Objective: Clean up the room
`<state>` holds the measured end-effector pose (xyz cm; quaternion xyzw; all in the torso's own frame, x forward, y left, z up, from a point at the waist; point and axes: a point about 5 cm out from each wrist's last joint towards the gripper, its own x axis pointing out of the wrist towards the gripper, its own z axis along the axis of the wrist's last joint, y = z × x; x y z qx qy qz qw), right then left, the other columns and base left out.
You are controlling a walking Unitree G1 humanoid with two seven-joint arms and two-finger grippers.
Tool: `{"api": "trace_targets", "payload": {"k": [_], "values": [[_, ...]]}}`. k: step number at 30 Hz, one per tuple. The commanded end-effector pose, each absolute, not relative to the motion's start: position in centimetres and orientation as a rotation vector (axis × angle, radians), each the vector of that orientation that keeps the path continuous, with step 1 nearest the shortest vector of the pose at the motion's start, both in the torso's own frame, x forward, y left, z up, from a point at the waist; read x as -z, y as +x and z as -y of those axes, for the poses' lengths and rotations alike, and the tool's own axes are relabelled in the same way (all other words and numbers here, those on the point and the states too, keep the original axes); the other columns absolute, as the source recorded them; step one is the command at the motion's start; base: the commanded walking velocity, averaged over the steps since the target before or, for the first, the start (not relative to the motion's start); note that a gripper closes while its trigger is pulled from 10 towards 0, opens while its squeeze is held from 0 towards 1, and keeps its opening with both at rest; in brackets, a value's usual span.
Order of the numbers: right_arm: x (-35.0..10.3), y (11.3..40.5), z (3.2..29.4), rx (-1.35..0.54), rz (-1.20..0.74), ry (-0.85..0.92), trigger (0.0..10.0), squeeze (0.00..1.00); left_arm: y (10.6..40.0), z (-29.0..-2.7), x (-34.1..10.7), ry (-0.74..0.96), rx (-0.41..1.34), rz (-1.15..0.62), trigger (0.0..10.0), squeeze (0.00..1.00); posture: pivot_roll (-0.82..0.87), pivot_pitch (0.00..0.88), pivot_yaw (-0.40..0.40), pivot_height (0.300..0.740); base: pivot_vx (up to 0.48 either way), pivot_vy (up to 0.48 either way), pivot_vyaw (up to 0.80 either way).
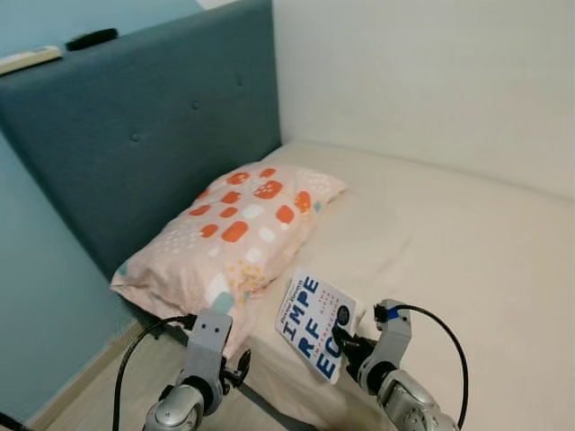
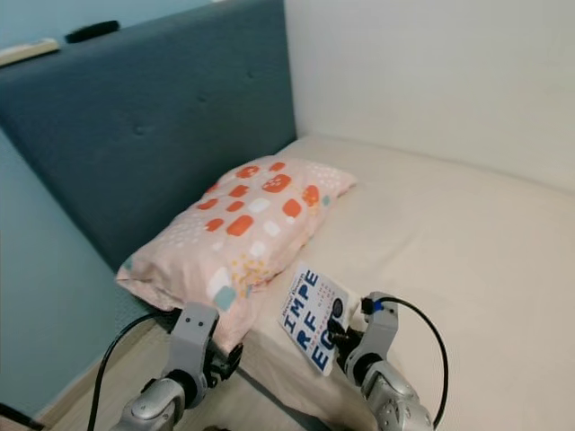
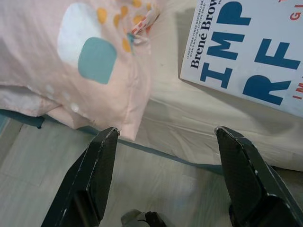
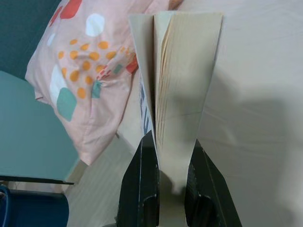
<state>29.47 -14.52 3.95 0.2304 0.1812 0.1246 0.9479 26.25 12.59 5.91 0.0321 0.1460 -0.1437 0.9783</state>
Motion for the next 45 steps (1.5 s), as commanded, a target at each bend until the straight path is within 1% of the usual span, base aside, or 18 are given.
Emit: {"api": "trace_targets", "payload": {"k": [1,10,18,32,33,35,38,45], "values": [[-4.2,29.6,14.0,-0.267,-0.358,0.481,10.0,0.00,25.9,-13.2,-5.4,0.081,0.270,-0.323,10.0,0.00,0.00,0.150,0.047,0.631,0.000,0.000,0.00],[-4.3,29.6,14.1,-0.269,-0.357,0.489,10.0,0.00,26.0,-13.3,-5.5,0.086,0.267,-0.322,10.0,0.00,0.00,0.153,0.046,0.631,0.000,0.000,0.00],[-4.6,29.8,14.0,-0.285,-0.352,0.514,10.0,0.00,26.0,-13.3,-5.6,0.085,0.253,-0.312,10.0,0.00,0.00,0.153,0.044,0.596,0.000,0.000,0.00],[-5.8,30.5,14.5,-0.290,-0.310,0.558,10.0,0.00,25.9,-13.6,-5.7,0.074,0.236,-0.303,10.0,0.00,0.00,0.155,0.037,0.591,0.000,0.000,0.00],[-6.2,30.7,14.7,-0.303,-0.295,0.563,10.0,0.00,25.8,-13.5,-5.8,0.071,0.236,-0.301,10.0,0.00,0.00,0.156,0.037,0.581,0.000,0.000,0.00],[-6.4,30.8,14.7,-0.307,-0.292,0.558,10.0,0.00,25.8,-13.5,-5.8,0.070,0.236,-0.300,10.0,0.00,0.00,0.156,0.037,0.577,0.000,0.000,0.00],[-6.7,31.0,14.8,-0.311,-0.283,0.565,10.0,0.00,25.8,-13.5,-5.9,0.068,0.236,-0.298,10.0,0.00,0.00,0.156,0.037,0.577,0.000,0.000,0.00],[-8.8,32.2,15.3,-0.383,-0.241,0.649,10.0,0.00,26.0,-13.9,-6.6,0.055,0.236,-0.270,10.0,0.00,0.00,0.157,0.033,0.577,0.000,0.000,0.00]]}}
